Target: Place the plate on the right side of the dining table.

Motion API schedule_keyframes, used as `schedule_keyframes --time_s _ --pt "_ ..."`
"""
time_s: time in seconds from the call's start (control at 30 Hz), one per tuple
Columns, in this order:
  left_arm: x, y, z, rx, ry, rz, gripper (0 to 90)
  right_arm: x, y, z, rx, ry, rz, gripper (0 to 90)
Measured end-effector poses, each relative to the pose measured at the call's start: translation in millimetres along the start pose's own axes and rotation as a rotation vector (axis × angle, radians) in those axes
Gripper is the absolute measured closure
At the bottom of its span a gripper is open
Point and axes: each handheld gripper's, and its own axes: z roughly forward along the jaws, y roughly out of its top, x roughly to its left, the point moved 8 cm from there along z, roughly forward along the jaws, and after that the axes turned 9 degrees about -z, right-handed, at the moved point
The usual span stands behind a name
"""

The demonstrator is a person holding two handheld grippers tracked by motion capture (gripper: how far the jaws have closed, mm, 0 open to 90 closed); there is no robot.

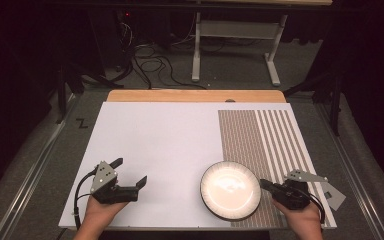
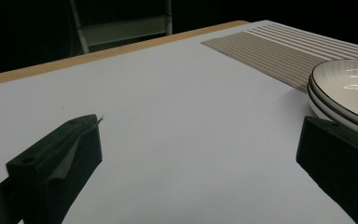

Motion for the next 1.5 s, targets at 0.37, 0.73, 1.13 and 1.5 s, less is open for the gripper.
schedule_keyframes --time_s 0.37,0.73,1.13,1.5 --pt "-0.7 0.4 -0.1 -0.002 -0.003 0.000 0.7 0.8 -0.3 0.5 -0.002 0.004 0.009 90.0" --pt "-1.3 0.3 0.5 0.001 -0.006 0.003 0.7 0.0 -0.9 0.6 -0.005 0.014 0.015 90.0" --pt "-1.6 0.1 0.4 0.003 -0.009 0.003 0.6 0.1 -1.2 0.6 -0.006 0.018 0.018 90.0" --pt "-1.6 -0.1 0.0 0.005 -0.011 0.001 0.6 16.2 -0.1 10.0 0.024 0.048 -0.025 90.0"
